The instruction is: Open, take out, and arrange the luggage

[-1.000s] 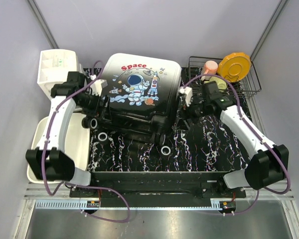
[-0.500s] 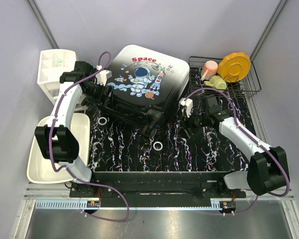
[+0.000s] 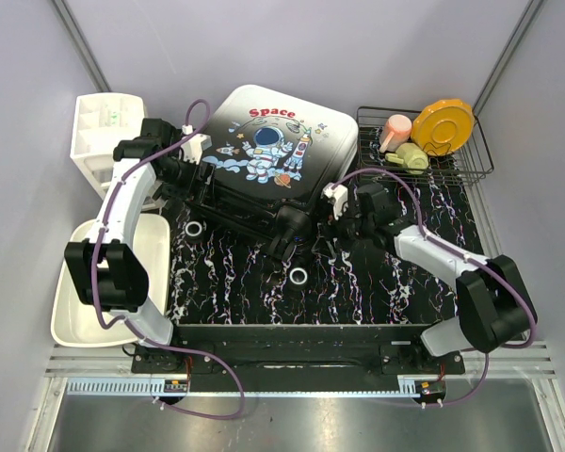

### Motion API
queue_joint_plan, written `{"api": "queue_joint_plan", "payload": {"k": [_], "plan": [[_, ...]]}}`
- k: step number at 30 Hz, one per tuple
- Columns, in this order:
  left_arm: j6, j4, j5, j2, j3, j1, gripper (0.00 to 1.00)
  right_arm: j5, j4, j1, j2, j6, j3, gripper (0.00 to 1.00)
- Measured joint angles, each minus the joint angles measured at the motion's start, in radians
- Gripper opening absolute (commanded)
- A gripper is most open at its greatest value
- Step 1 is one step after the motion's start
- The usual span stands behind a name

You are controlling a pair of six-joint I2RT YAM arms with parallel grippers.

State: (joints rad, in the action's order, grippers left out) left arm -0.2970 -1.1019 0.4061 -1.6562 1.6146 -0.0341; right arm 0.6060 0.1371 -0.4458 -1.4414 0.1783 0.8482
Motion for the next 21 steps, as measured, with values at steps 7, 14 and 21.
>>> {"api": "queue_joint_plan", "payload": {"k": [7, 14, 21], "plan": [[0.007, 0.019, 0.000, 0.011, -0.023, 0.000, 0.86, -0.102, -0.064, -0.072, 0.024, -0.113, -0.050, 0.21], [0.009, 0.029, -0.004, 0.015, -0.034, 0.006, 0.86, -0.234, -0.037, -0.081, 0.113, -0.064, -0.084, 0.00], [0.023, 0.025, 0.002, 0.007, -0.032, 0.032, 0.86, -0.132, 0.020, 0.063, 0.120, 0.030, -0.050, 0.00]]}}
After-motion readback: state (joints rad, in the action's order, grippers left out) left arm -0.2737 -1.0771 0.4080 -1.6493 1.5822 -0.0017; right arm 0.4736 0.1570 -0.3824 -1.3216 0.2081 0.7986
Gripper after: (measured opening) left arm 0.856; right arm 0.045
